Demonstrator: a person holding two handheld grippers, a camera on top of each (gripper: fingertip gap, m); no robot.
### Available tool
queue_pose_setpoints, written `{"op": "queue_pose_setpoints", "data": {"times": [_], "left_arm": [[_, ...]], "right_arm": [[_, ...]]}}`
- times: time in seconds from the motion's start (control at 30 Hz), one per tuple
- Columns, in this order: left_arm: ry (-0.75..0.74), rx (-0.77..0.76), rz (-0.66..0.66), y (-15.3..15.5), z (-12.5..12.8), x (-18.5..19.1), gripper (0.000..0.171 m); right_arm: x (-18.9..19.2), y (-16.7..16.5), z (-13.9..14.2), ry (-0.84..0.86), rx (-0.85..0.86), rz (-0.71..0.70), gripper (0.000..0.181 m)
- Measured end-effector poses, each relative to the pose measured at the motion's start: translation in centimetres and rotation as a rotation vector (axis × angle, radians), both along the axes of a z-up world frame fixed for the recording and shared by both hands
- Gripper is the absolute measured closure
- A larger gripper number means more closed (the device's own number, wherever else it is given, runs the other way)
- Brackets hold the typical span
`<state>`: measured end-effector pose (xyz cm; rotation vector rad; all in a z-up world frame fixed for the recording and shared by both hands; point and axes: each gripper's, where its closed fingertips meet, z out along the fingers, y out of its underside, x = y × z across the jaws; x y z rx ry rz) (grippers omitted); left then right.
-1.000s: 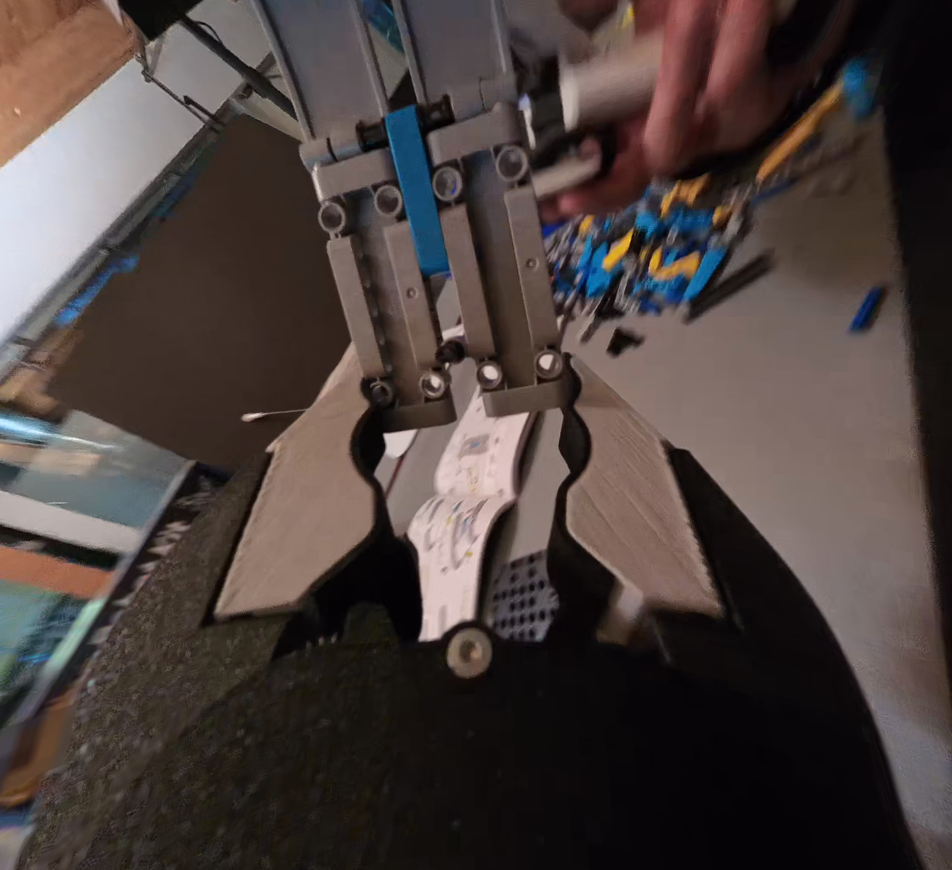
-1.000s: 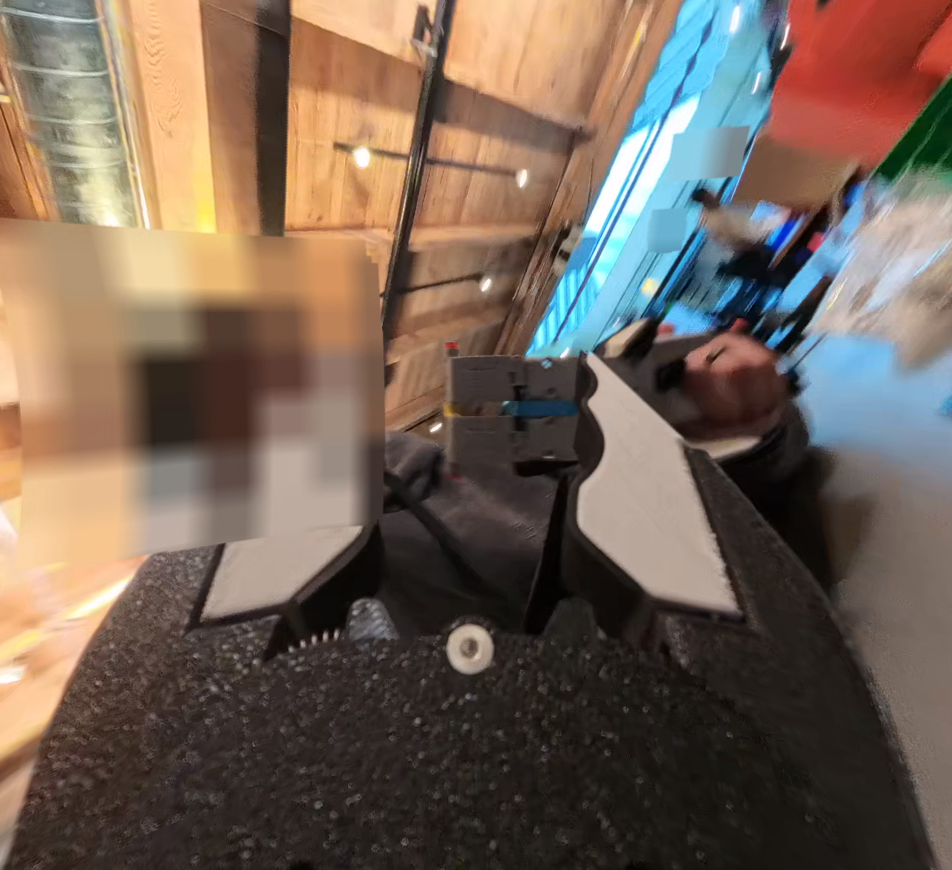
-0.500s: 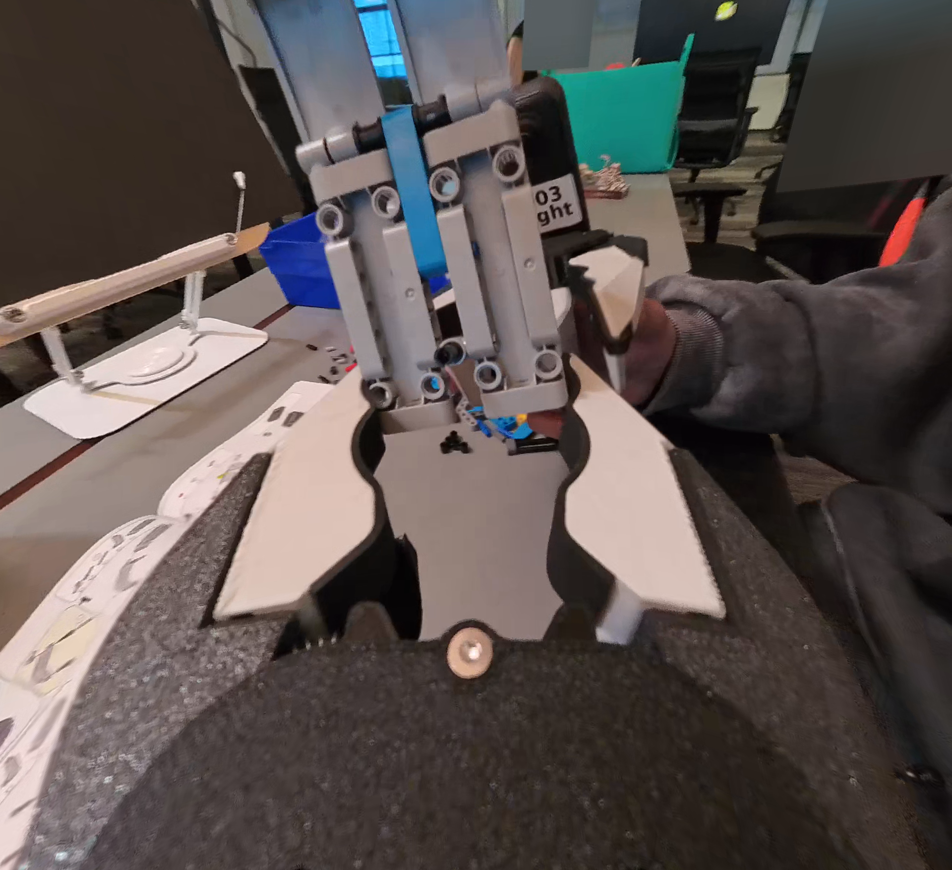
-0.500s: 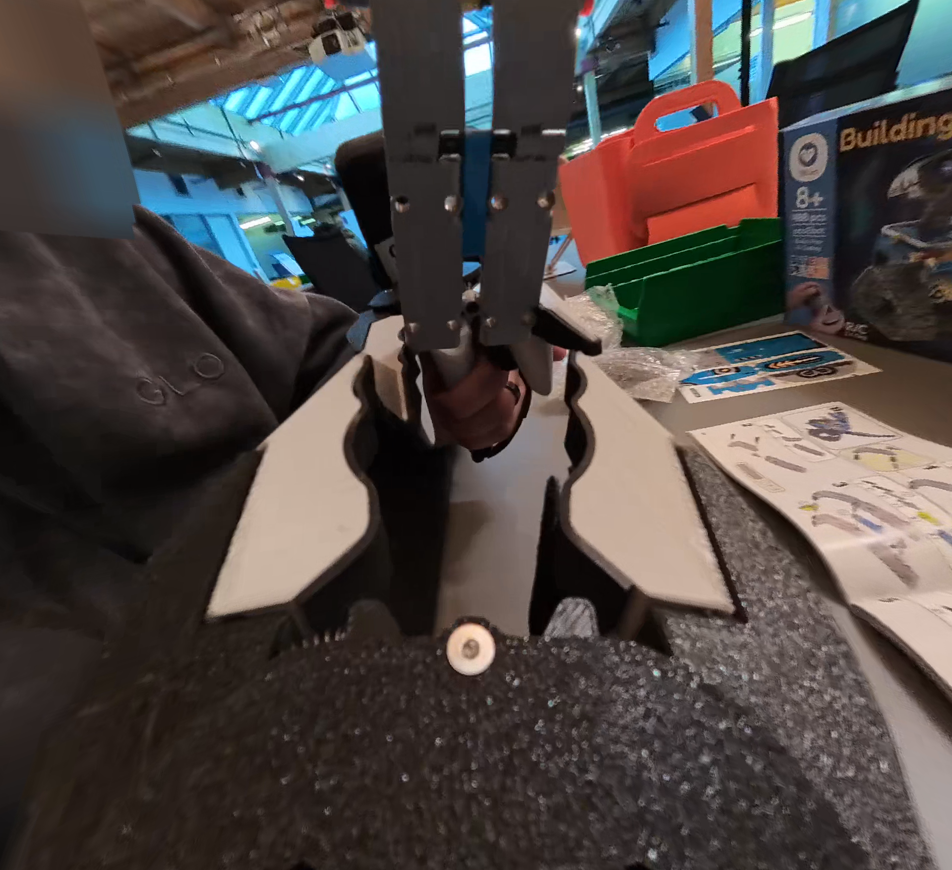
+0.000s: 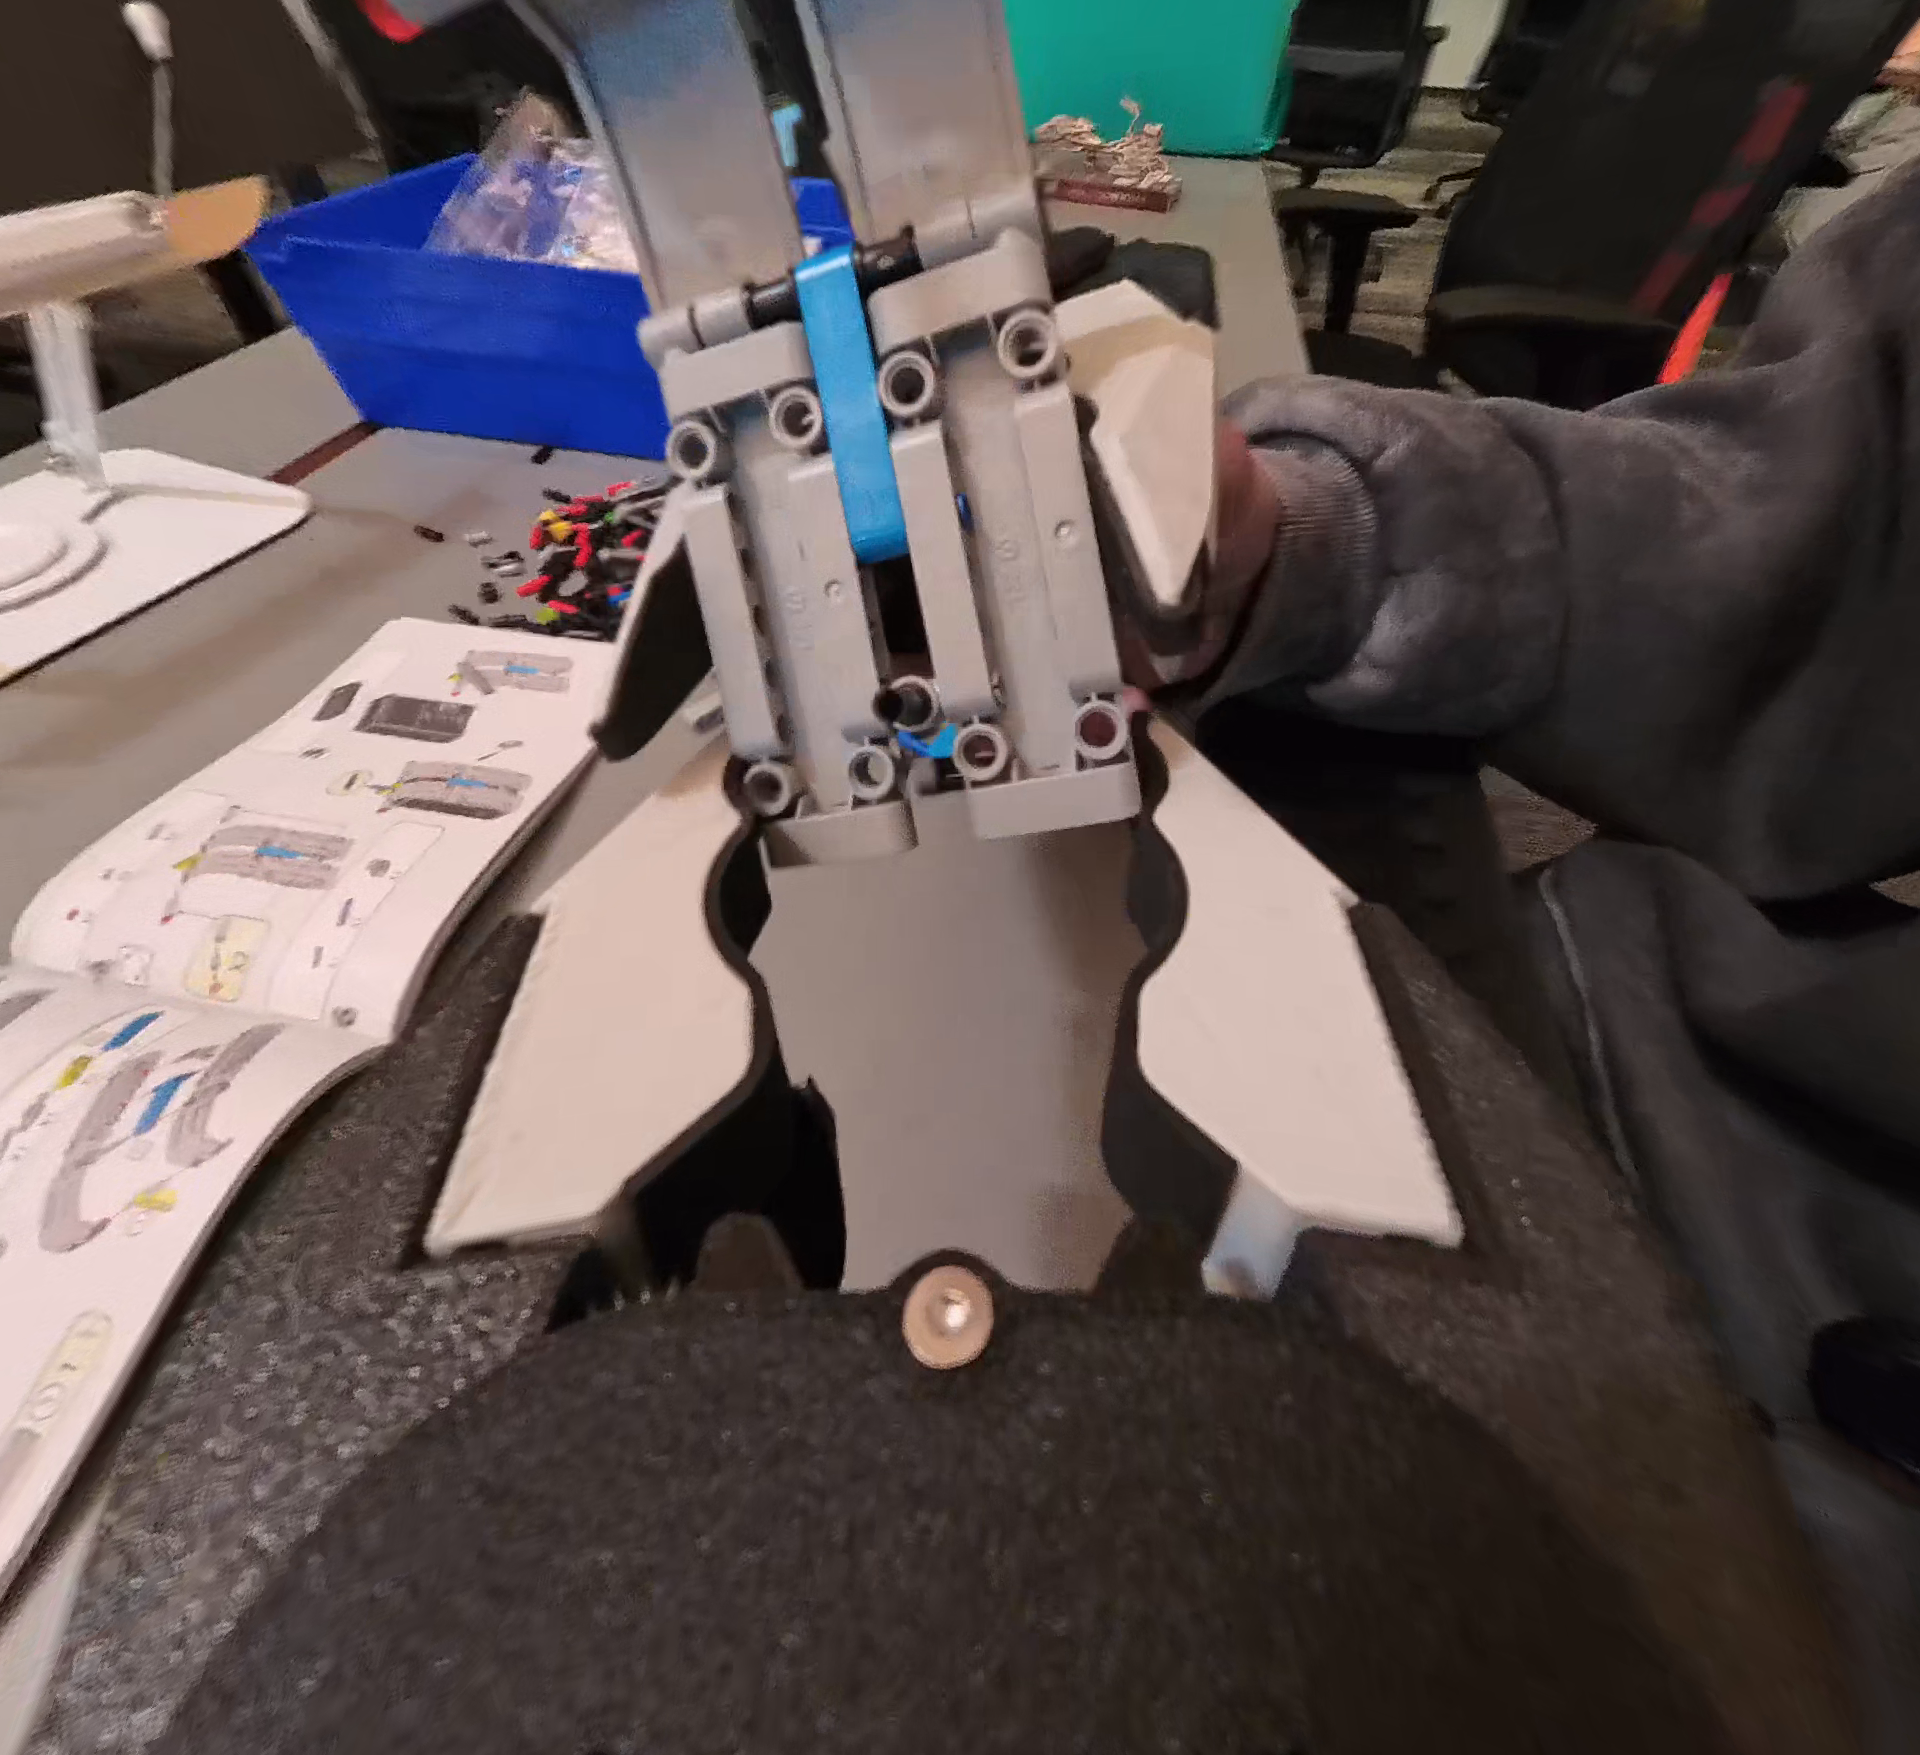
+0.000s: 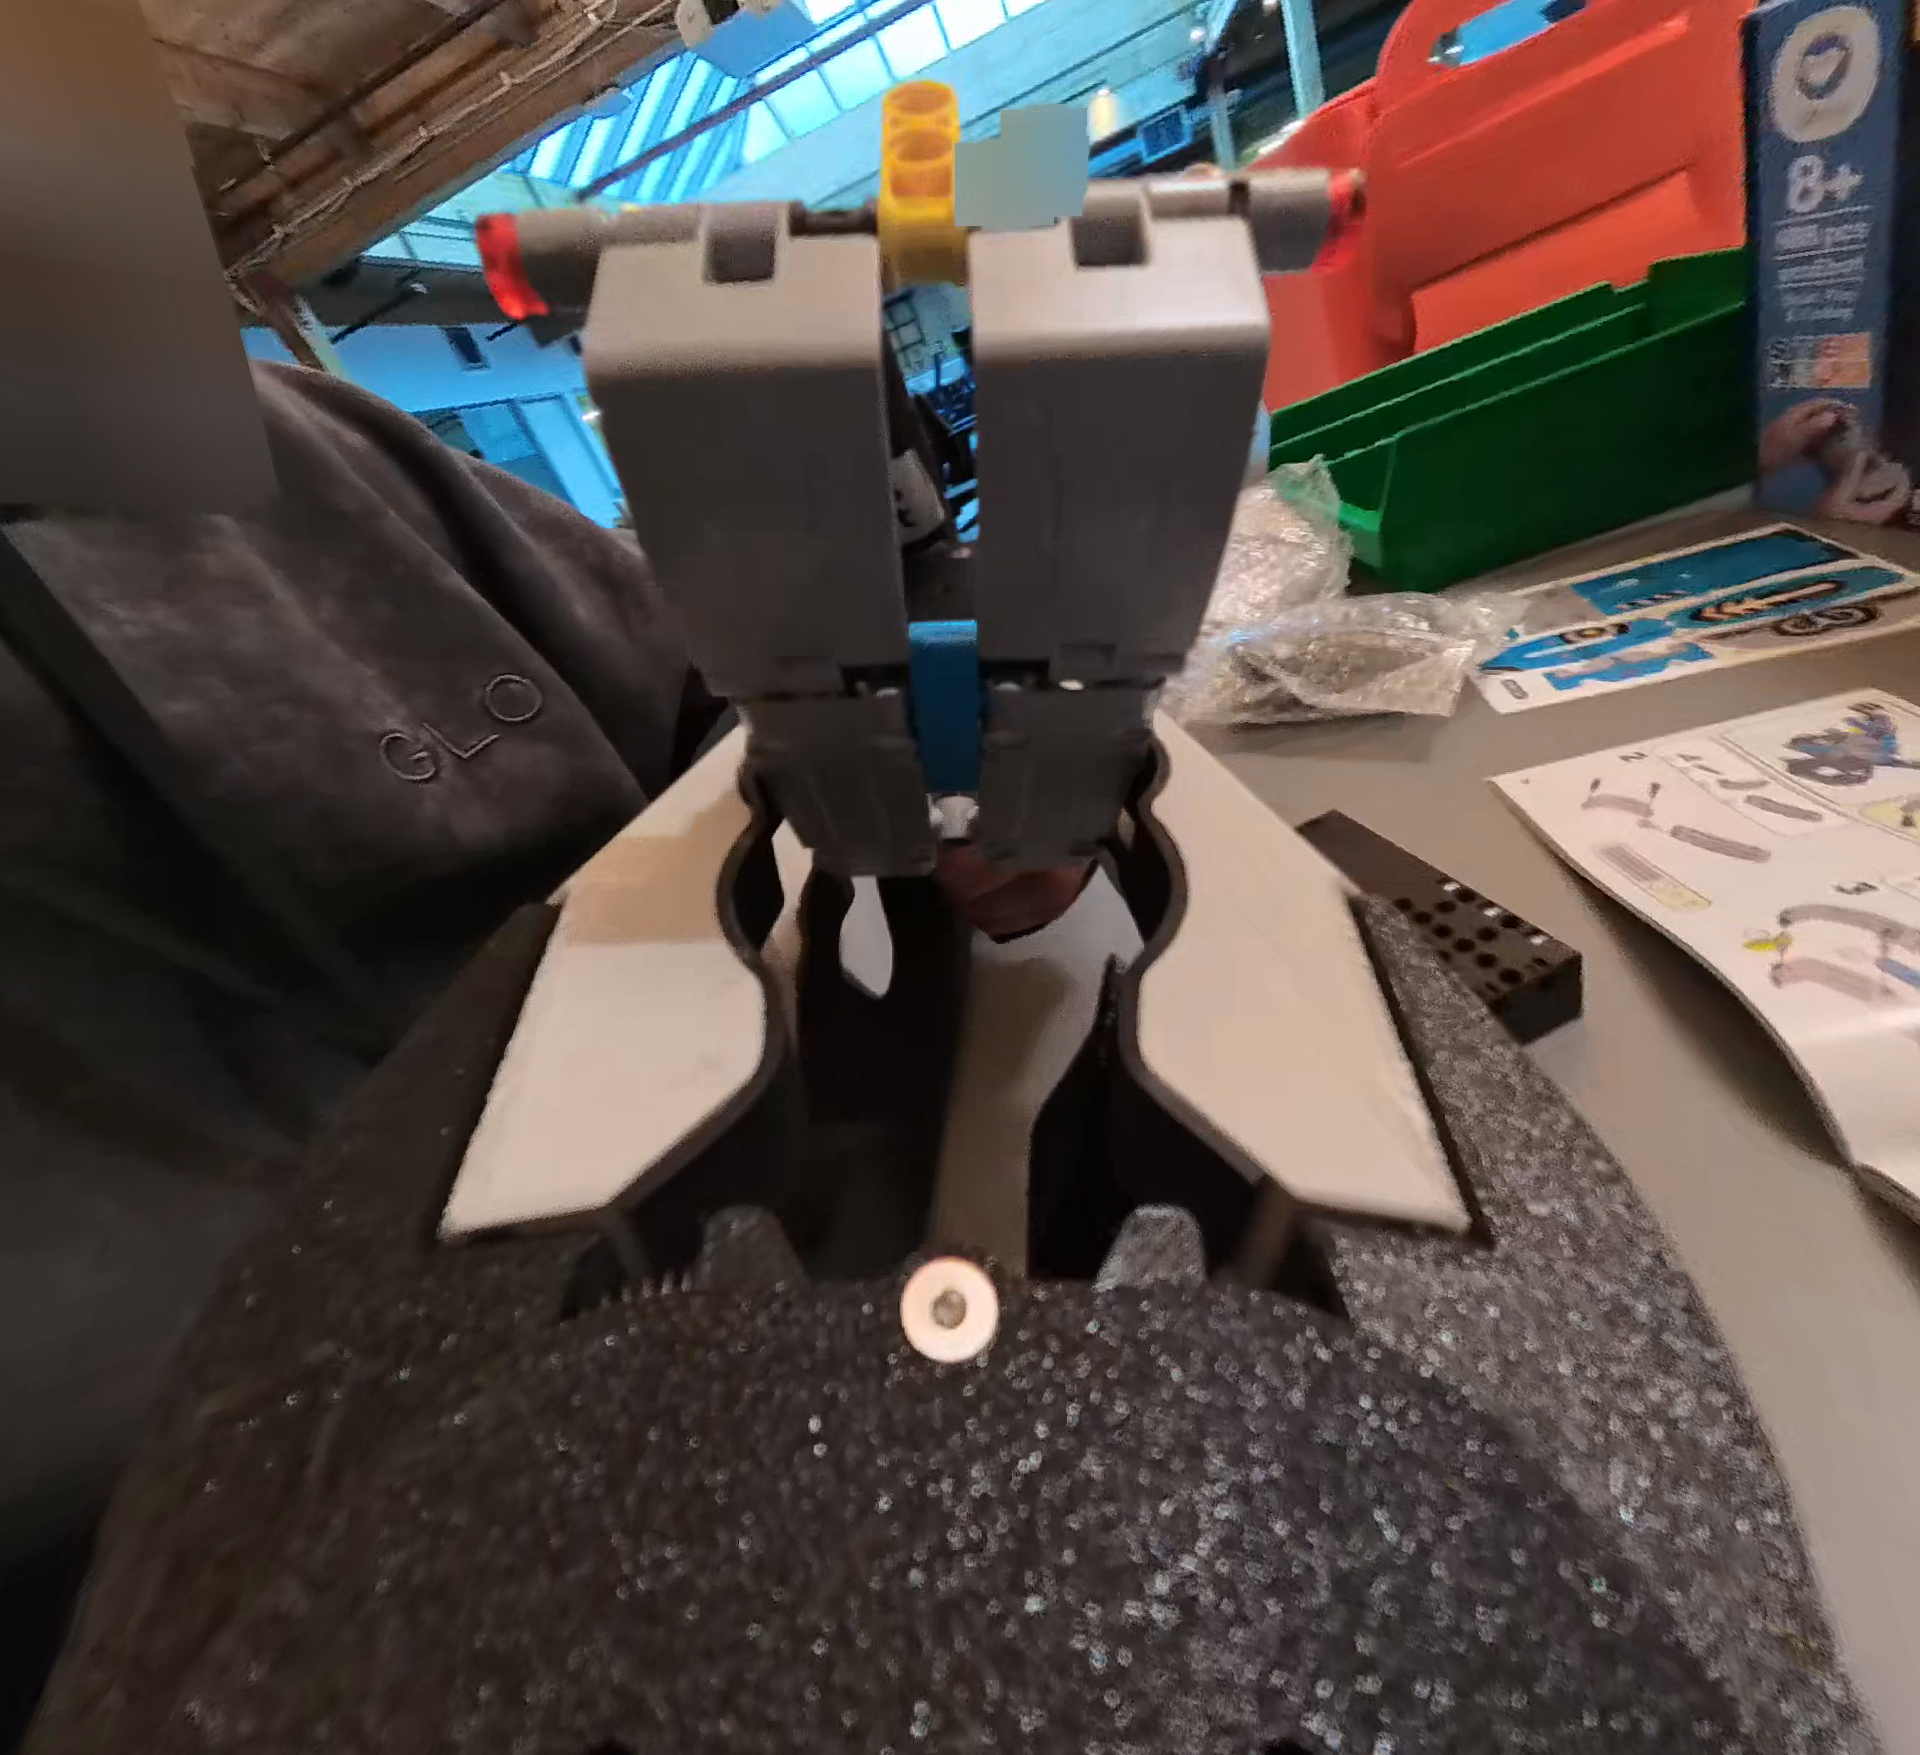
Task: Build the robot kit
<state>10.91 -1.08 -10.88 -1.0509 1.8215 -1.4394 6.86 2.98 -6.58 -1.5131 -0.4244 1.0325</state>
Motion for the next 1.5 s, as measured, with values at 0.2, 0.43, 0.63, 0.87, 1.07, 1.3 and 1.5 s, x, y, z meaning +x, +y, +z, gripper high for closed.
{"op": "queue_pose_setpoints", "data": {"times": [0.2,0.43,0.63,0.87,1.07,1.3,1.5], "left_arm": [[-0.305,0.592,0.267,3.2,0.0,0.2,0.11],[-0.527,0.838,0.447,3.6,3.0,0.2,0.165],[-0.566,0.955,0.589,5.4,4.4,0.5,0.167],[-0.546,0.945,0.625,5.9,4.3,0.7,0.165],[-0.521,0.737,0.609,5.3,4.6,0.7,0.164],[-0.452,0.708,0.369,4.6,1.8,0.4,0.132],[0.196,0.212,0.291,12.8,-5.2,-2.5,0.096]], "right_arm": [[2.5,-0.6,1.3,0.216,-0.048,0.028,0.117],[1.8,0.4,1.2,0.397,-0.125,0.05,0.116],[2.0,1.5,2.3,0.7,-0.128,0.05,0.115],[2.3,2.0,2.1,0.732,-0.045,-0.031,0.118],[2.4,1.7,2.5,0.659,0.029,-0.093,0.119],[4.0,1.6,0.9,0.377,-0.02,-0.188,0.118],[6.9,0.9,-4.5,-0.138,-0.149,-0.375,0.119]]}}
